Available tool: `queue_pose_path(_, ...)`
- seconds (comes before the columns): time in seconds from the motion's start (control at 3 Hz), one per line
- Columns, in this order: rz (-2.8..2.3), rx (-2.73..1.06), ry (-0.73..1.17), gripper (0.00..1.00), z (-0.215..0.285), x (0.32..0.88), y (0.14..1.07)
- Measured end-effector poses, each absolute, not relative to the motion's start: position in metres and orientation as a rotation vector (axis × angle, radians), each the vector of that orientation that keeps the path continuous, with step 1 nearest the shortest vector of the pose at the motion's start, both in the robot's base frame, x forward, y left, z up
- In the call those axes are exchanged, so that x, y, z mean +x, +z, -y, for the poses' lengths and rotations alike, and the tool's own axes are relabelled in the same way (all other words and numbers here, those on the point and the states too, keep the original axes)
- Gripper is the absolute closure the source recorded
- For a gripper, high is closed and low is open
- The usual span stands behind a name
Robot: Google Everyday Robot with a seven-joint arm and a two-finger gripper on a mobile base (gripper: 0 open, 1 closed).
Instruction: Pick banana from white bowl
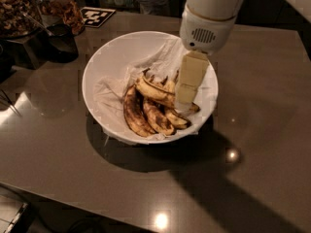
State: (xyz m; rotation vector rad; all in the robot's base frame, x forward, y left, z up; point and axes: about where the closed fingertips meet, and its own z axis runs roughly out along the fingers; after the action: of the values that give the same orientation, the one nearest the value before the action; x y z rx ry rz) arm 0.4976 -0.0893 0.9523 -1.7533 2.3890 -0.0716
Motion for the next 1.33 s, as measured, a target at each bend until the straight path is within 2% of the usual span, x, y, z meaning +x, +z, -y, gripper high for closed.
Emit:
queue_pose_path(0.33,-2.462,-1.723,0.036,0.0,0.074,0.506,0.931)
queue_pose_path(1.0,-2.418,-1.665,0.054,0.0,0.059,0.491,0.931)
queue_pose_path(1.33,-2.407,-1.697,0.055,0.1,0.05,0.491,0.929)
